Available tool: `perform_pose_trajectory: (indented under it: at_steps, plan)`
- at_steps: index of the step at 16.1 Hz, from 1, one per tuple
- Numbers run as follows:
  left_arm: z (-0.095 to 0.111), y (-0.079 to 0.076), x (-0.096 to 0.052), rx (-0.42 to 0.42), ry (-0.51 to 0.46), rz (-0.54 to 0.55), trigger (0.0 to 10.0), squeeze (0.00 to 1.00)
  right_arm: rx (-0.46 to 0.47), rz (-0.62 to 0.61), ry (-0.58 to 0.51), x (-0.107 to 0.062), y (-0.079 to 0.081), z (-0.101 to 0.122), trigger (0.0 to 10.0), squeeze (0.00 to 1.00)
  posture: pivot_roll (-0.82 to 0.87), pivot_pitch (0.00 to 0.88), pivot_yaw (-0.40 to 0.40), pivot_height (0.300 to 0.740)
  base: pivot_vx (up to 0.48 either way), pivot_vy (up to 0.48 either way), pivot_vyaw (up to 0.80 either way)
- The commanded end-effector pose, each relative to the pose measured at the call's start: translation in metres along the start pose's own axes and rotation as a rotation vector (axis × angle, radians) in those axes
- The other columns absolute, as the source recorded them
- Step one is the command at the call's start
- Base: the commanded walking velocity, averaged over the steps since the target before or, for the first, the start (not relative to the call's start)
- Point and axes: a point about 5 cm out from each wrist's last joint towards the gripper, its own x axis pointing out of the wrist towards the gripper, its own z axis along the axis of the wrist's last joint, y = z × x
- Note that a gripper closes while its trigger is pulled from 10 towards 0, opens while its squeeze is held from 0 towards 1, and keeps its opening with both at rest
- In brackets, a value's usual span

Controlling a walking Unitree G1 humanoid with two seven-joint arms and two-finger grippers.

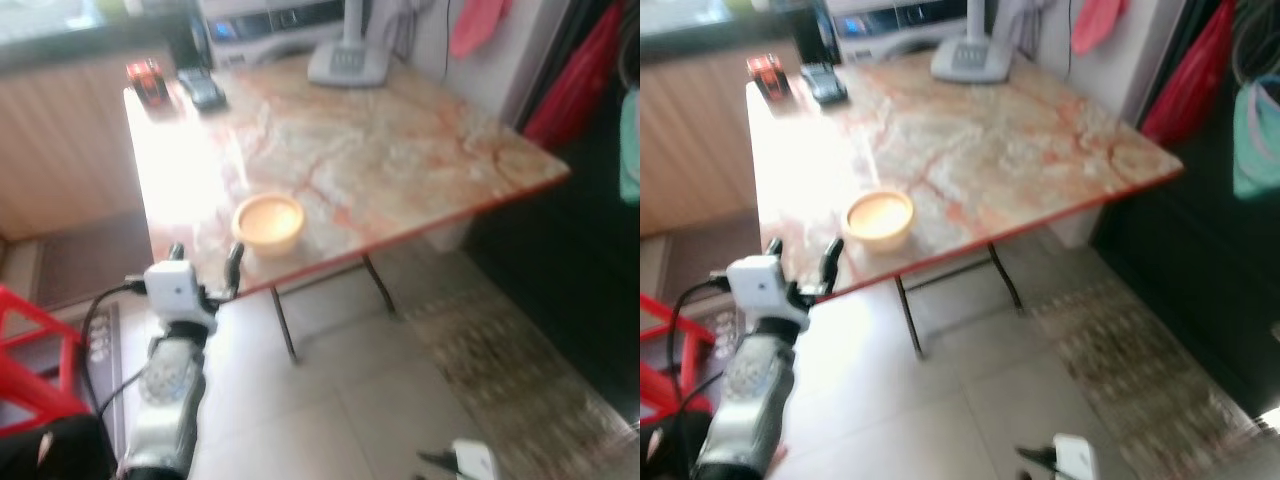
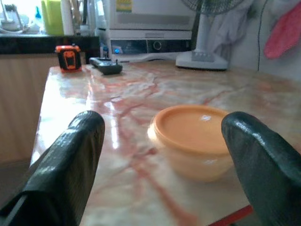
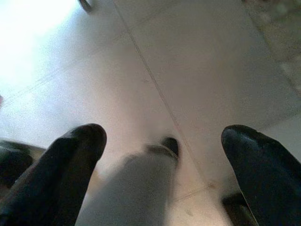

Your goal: Restocking fridge

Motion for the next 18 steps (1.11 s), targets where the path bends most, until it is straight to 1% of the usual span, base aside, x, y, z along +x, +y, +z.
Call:
perform_pose_trajectory:
  at_steps: [1,2,6,8,9,12,15,16,18]
  plan:
    - [0.005,0.011,0.000,0.038,-0.013,0.022,10.0,0.00,0.011,0.017,-0.020,0.003,0.007,0.007,10.0,0.00,0.14,0.052,0.002,0.740,0.262,0.000,0.00]
    - [0.006,0.010,0.001,0.038,-0.018,0.019,10.0,0.00,0.033,0.013,-0.023,0.003,0.007,0.006,10.0,0.00,0.14,0.050,0.001,0.740,0.255,0.000,0.00]
    - [0.006,0.010,0.003,0.040,-0.017,0.016,10.0,0.00,0.003,0.030,-0.018,0.003,0.008,0.007,10.0,0.00,0.14,0.043,0.004,0.740,0.271,0.000,0.00]
    - [0.007,0.010,0.003,0.039,-0.021,0.017,10.0,0.00,0.004,0.027,-0.017,0.003,0.008,0.007,10.0,0.00,0.14,0.047,0.004,0.740,0.274,0.000,0.41]
    - [0.007,0.011,0.004,0.039,-0.022,0.019,10.0,0.00,0.019,0.025,-0.017,0.003,0.009,0.007,10.0,0.00,0.14,0.050,0.005,0.740,0.270,0.000,0.00]
    - [0.008,0.012,0.003,0.028,-0.022,0.036,10.0,0.00,0.021,0.028,-0.016,0.003,0.010,0.007,10.0,0.00,0.14,0.054,0.004,0.740,0.260,0.000,0.00]
    - [0.008,0.020,0.002,-0.043,-0.012,0.100,10.0,0.00,0.020,0.032,-0.011,0.003,0.010,0.006,10.0,0.00,0.15,0.060,0.001,0.740,0.000,0.000,0.00]
    - [0.009,0.024,0.003,-0.044,-0.012,0.108,10.0,0.00,0.019,0.033,-0.010,0.004,0.010,0.007,10.0,0.00,0.15,0.060,0.002,0.740,0.000,0.000,0.00]
    - [0.009,0.025,0.003,-0.036,-0.016,0.102,10.0,0.00,0.020,0.036,-0.009,0.004,0.010,0.007,10.0,0.00,0.15,0.061,0.003,0.740,0.000,0.000,0.00]
